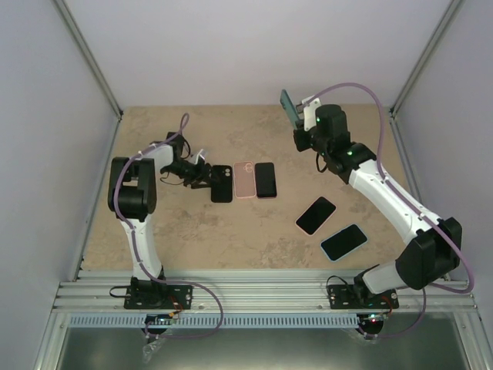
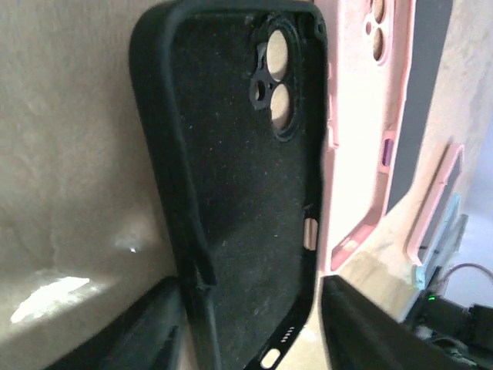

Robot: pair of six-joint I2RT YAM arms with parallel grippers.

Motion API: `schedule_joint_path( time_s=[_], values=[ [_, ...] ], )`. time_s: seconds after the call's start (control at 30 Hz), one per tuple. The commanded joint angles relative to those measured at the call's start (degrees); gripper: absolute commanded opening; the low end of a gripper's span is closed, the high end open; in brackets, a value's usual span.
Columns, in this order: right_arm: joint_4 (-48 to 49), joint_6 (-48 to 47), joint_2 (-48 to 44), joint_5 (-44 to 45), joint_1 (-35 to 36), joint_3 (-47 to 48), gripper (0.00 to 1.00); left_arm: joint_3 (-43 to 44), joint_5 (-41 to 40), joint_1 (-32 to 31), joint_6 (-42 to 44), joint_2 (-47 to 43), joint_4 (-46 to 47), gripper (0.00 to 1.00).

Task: Take the phone out of the phone case
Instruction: Place the phone case at the center of the board.

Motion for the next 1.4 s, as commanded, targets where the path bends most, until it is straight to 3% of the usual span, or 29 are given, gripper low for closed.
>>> schedule_joint_path(
  time_s=[0.0, 0.07, 0.23, 0.43, 0.63, 1.0, 1.37],
  values=[
    [1.79, 0.19, 0.48, -1.06, -0.28, 1.60, 0.00, -0.44, -4.73, -0.30, -1.53, -2.91, 1.81, 0.56],
    [1.53, 0.03, 0.79, -1.36, -0.28, 2.17, 0.00, -1.43, -6.75, -0.23, -2.41, -5.20, 2.78, 0.64],
    [0.74, -1.30, 1.65, -2.03, -0.04, 4.41, 0.00, -3.34, -9.41, -0.20, -3.41, -12.05, 4.88, 0.99],
    [0.97, -5.83, 1.80, 0.03, 1.24, 6.84, 0.00, -2.78, -9.65, -0.14, -7.43, -22.10, 8.07, 0.99],
    [4.76, -14.93, 1.29, 7.85, 6.08, 6.65, 0.01, -2.63, -11.54, -0.14, -20.10, -31.61, 16.14, 0.99],
    [25.55, -36.35, 1.59, 25.77, 16.45, 0.54, 0.00, -9.07, -6.76, -0.46, -44.21, -42.13, 39.88, 0.98],
    [50.58, -58.10, 5.78, 35.38, 24.38, -5.25, 0.00, -12.14, -6.52, -4.64, -51.56, -43.55, 49.37, 0.94]
  ],
)
